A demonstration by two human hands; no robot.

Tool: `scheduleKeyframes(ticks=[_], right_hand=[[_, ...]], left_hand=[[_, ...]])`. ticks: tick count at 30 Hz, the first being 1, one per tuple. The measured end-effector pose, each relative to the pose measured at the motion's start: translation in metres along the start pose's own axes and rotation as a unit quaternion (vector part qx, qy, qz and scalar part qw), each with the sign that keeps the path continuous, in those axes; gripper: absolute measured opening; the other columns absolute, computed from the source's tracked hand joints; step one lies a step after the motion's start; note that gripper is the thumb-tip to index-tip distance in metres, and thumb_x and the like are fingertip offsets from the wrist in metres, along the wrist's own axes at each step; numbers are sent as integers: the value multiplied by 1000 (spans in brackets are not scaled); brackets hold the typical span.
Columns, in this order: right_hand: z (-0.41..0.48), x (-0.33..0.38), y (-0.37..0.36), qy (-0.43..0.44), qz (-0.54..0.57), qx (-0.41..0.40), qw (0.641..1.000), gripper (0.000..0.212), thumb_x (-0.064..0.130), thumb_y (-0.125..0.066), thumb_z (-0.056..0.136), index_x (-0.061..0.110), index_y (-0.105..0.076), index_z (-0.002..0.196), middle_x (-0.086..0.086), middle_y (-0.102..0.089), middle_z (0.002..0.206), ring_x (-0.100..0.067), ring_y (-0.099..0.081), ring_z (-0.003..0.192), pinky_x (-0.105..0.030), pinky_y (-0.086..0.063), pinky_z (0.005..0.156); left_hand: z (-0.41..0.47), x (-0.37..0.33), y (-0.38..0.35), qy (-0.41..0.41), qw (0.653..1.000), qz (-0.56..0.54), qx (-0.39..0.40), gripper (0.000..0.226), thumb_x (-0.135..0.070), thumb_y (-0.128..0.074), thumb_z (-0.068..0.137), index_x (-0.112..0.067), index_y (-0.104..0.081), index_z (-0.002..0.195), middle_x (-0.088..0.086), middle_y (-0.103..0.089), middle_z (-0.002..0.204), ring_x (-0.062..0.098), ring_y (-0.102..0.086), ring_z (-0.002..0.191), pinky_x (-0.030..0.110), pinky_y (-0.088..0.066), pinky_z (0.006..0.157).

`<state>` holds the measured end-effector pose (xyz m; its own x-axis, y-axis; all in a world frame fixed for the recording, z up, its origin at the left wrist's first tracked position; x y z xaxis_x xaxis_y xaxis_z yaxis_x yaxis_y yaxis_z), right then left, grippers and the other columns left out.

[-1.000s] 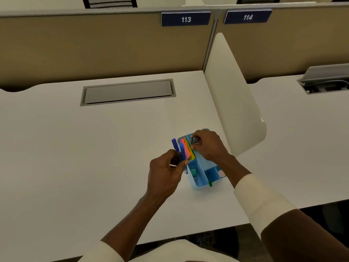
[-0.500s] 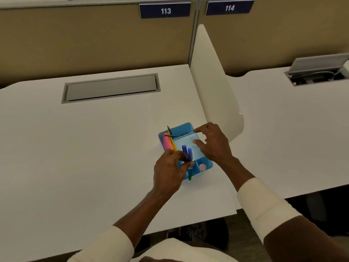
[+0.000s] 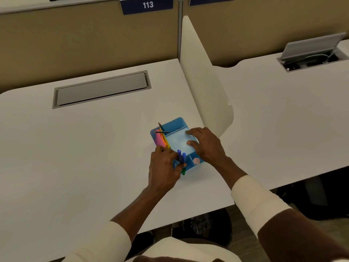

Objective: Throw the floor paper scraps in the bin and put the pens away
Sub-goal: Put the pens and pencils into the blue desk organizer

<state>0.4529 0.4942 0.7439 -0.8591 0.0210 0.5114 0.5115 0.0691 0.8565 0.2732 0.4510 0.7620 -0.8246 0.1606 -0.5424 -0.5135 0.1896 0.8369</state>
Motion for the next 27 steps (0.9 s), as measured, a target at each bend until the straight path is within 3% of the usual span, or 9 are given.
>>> scheduleKeyframes(ticks=[8, 12, 16, 21, 27], right_hand=[[-1, -3, -4, -10, 13, 2, 1000, 41, 34, -61, 104, 22, -59, 144, -4, -64, 142, -24, -59, 121, -31, -48, 92], [-1, -3, -6, -14, 22, 4, 1000, 41, 33, -62, 104, 22, -59, 144, -5, -64, 142, -25, -60, 120, -33, -49, 92], [-1, -5, -8, -23, 33, 6, 999, 42, 33, -62, 103, 22, -59, 144, -6, -63, 143, -25, -61, 121, -29, -47, 95], [-2, -5, -5, -32, 60, 21, 997, 46, 42, -62, 102, 22, -60, 143, -7, -64, 143, -26, -64, 119, -39, -51, 103], [2, -6, -3, -28, 63, 29, 997, 47, 43, -66, 99, 21, -63, 141, -8, -66, 141, -26, -68, 115, -44, -55, 104]], left_hand=[[-2, -9, -7, -76, 995, -16, 55, 28, -30, -79, 85, -25, -73, 112, -7, -60, 114, 6, -39, 107, 25, -48, 85], [-9, -9, -7, -110, 989, -15, 97, 43, -20, -77, 81, -23, -66, 122, -6, -57, 123, 14, -44, 119, 34, -53, 95], [-18, -20, -8, -162, 982, 4, 100, 57, -38, -75, 83, -25, -53, 134, -5, -49, 133, 13, -48, 118, 34, -57, 94], [-14, -44, -17, -147, 986, 41, 66, 70, -67, -64, 85, -26, -50, 140, -1, -48, 141, 18, -47, 125, 34, -54, 97], [-5, -61, -32, -115, 990, 74, 29, 49, -60, -59, 93, -23, -65, 125, 2, -60, 134, 24, -49, 125, 40, -48, 101]])
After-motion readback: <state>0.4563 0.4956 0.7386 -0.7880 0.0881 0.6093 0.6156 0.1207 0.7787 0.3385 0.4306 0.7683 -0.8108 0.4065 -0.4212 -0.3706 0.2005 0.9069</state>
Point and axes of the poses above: each hand's wrist, its own z-axis towards the middle knuckle, its own y-axis out of the back of the hand, x = y × z, the point moved 8 cm from there along z, towards the middle knuckle
